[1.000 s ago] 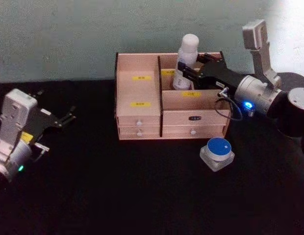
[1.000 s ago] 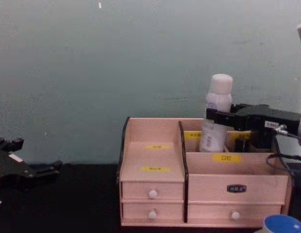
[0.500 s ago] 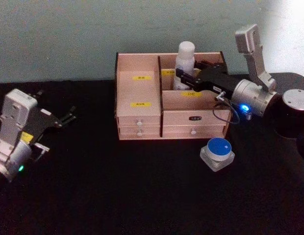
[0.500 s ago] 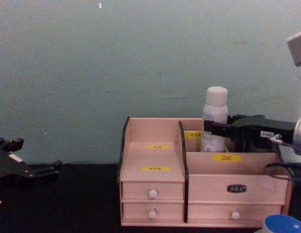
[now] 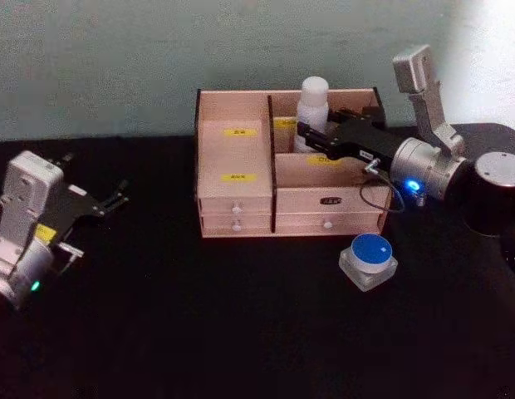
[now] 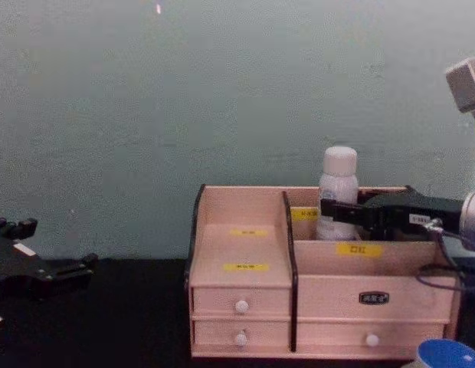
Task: Pick up the facial cleanser and watermelon frost from the table and place them into the tiered storage box.
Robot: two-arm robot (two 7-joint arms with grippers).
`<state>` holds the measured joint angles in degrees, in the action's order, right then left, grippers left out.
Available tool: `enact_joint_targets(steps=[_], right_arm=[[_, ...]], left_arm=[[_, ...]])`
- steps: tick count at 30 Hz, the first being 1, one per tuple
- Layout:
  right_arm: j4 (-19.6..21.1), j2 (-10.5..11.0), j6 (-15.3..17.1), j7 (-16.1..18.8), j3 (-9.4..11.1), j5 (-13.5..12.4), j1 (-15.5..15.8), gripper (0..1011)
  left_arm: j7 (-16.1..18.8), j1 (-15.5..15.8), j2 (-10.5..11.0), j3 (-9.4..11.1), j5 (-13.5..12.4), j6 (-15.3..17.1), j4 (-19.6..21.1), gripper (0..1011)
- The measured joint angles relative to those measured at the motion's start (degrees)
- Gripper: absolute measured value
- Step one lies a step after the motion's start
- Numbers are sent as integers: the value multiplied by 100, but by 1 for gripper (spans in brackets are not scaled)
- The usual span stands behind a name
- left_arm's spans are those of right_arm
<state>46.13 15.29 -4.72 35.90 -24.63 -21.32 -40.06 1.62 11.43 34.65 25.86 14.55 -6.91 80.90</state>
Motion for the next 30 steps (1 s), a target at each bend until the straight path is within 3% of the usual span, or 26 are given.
enact_joint_targets(steps=[12,24,30], right_arm=[[14,6,-3,-5,0,-12,6,593],[23,9,-11,-9,1,-23,10,940],[26,10,-12,-8,0,-24,11,1000]], left_arm=[[0,0,0,0,0,0,0,1001],[0,0,0,0,0,0,0,1001],[0,0,0,0,0,0,0,1001]])
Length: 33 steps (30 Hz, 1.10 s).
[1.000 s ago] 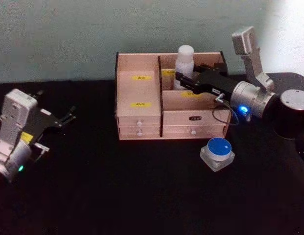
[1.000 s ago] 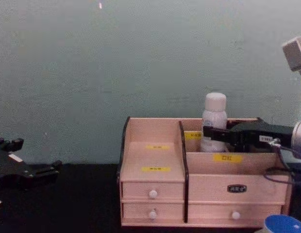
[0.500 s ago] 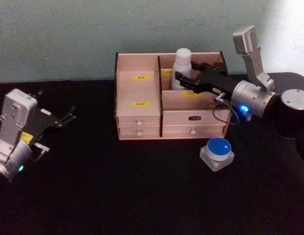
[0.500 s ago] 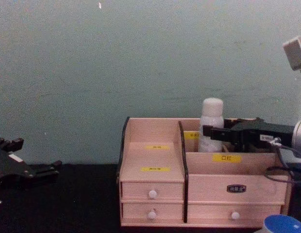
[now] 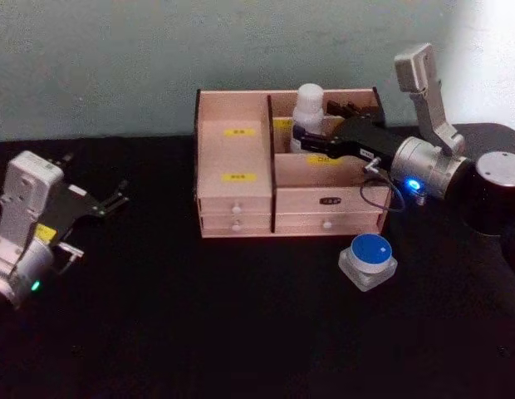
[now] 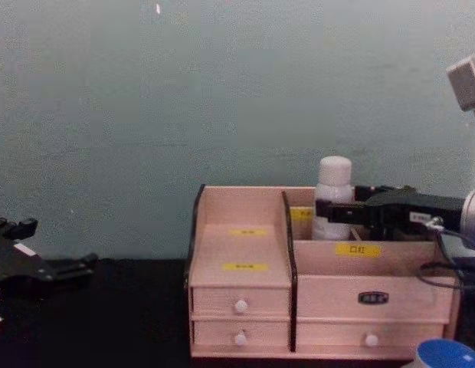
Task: Pick up the facial cleanser and watermelon frost from the table and place them into the tiered storage box.
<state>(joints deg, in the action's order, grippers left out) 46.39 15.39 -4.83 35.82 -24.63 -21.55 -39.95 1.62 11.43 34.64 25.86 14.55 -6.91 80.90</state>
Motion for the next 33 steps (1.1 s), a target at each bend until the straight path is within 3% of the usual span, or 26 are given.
enact_joint_targets(steps=[5,13,18,21,24,25,29,33], right_arm=[[291,81,2,-38,28,14,124,1000],[1595,536,200,-194,208,-43,747,1000],[2596,993,452,-205,394,-275,1312,1000],[2995,1215,577,-201,488,-407,1571,1000],[3629,1579,821,-212,649,-650,2021,1000],[3629,1579,821,-212,649,-650,2021,1000],[4226,1961,1081,-274,819,-911,2541,1000],[4575,2223,1277,-289,912,-1113,2897,1000]], left_arm=[[0,0,0,0,0,0,0,1001],[0,0,0,0,0,0,0,1001],[0,0,0,0,0,0,0,1001],[0,0,0,0,0,0,0,1001],[0,0,0,0,0,0,0,1001],[0,0,0,0,0,0,0,1001],[0,0,0,0,0,0,0,1001],[0,0,0,0,0,0,0,1001]])
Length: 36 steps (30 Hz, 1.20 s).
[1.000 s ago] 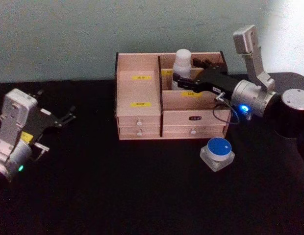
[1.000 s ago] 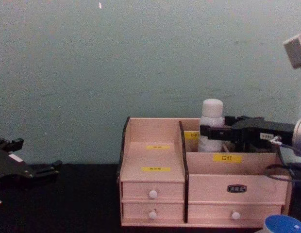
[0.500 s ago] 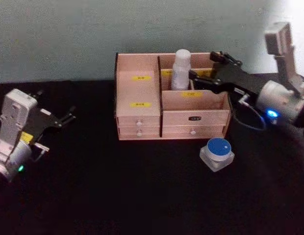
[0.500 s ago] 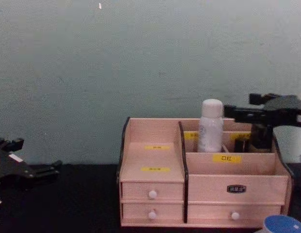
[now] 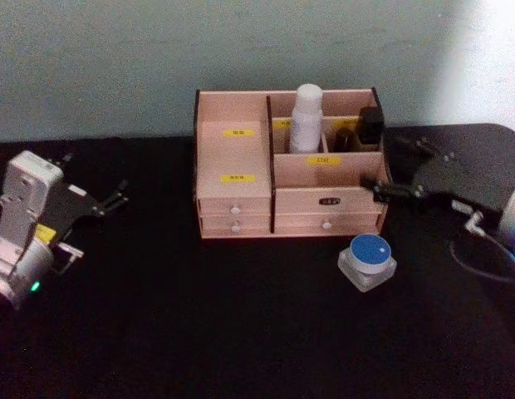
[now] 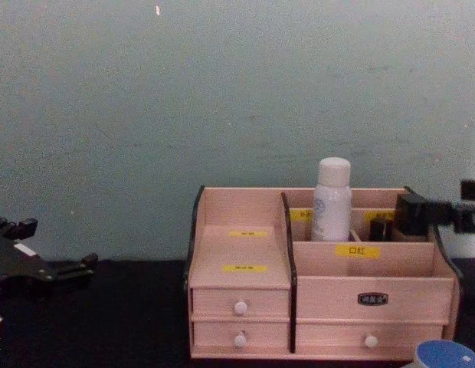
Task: Pick up the facial cleanser and watermelon frost from the table and place them into the tiered storage box.
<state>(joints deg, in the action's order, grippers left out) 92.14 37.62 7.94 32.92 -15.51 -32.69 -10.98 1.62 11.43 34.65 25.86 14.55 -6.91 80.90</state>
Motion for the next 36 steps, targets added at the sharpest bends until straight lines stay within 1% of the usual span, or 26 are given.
enact_joint_targets(steps=[2,4,5,7,10,11,14,17,23,27,33,36], right_arm=[[131,144,116,16,21,-112,171,1000],[197,225,190,33,21,-174,255,1000],[248,299,256,50,13,-225,320,1000],[280,361,313,62,-10,-254,366,1000],[311,515,497,98,-126,-296,422,1000],[311,515,497,98,-126,-296,422,1000],[313,628,699,92,-249,-326,439,1000],[287,694,864,51,-350,-343,439,1000],[192,736,1011,-44,-504,-347,390,1000],[69,732,1015,-118,-665,-272,288,1000],[-111,678,990,-133,-861,-156,124,1000],[-162,658,984,-132,-918,-115,74,1000]], left_arm=[[0,0,0,0,0,0,0,1001],[0,0,0,0,0,0,0,1001],[0,1,0,0,0,0,0,1001],[0,0,0,0,0,0,0,1001],[0,0,0,0,0,0,0,1001],[0,0,0,0,0,0,0,1001],[0,1,0,0,0,0,0,1001],[0,0,0,0,0,0,0,1001],[0,1,0,0,0,0,0,1001],[0,0,0,0,-1,0,0,1001],[0,0,0,0,0,0,0,1001],[0,0,0,0,0,0,0,1001]])
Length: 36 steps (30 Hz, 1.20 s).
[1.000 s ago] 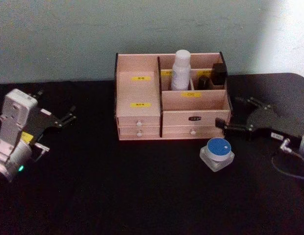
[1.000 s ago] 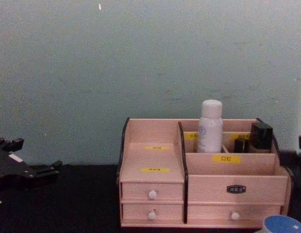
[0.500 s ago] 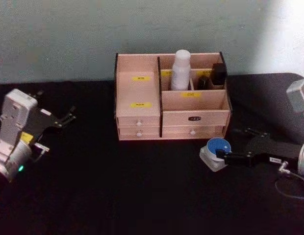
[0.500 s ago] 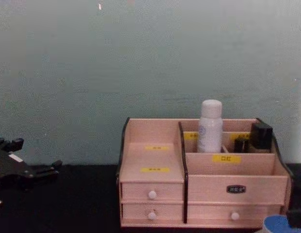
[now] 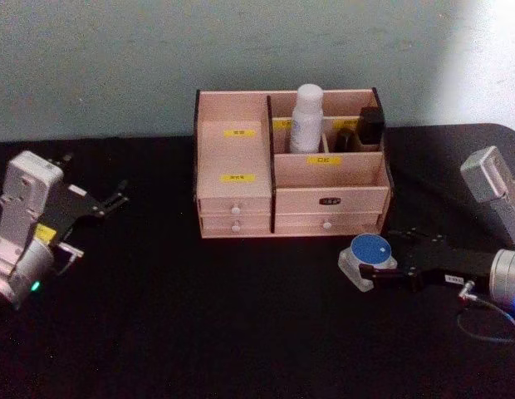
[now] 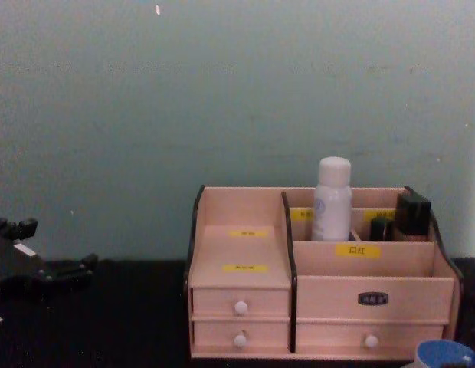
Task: Pick up the facial cleanser and watermelon frost from the table and place them into the tiered storage box.
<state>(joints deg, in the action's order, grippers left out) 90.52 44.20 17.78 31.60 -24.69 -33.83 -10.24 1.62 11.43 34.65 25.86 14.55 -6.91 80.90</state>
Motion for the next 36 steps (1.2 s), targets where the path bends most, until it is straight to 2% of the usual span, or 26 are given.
enact_joint_targets(steps=[7,22,36], right_arm=[[-152,-63,-66,-14,-124,135,-109,1000],[-453,-263,-117,-14,-246,352,-334,1000],[-615,-362,-86,13,-270,411,-399,1000]], left_arm=[[0,0,0,0,0,0,0,1001],[0,0,0,0,0,0,0,1001],[0,0,0,0,0,0,0,1001]])
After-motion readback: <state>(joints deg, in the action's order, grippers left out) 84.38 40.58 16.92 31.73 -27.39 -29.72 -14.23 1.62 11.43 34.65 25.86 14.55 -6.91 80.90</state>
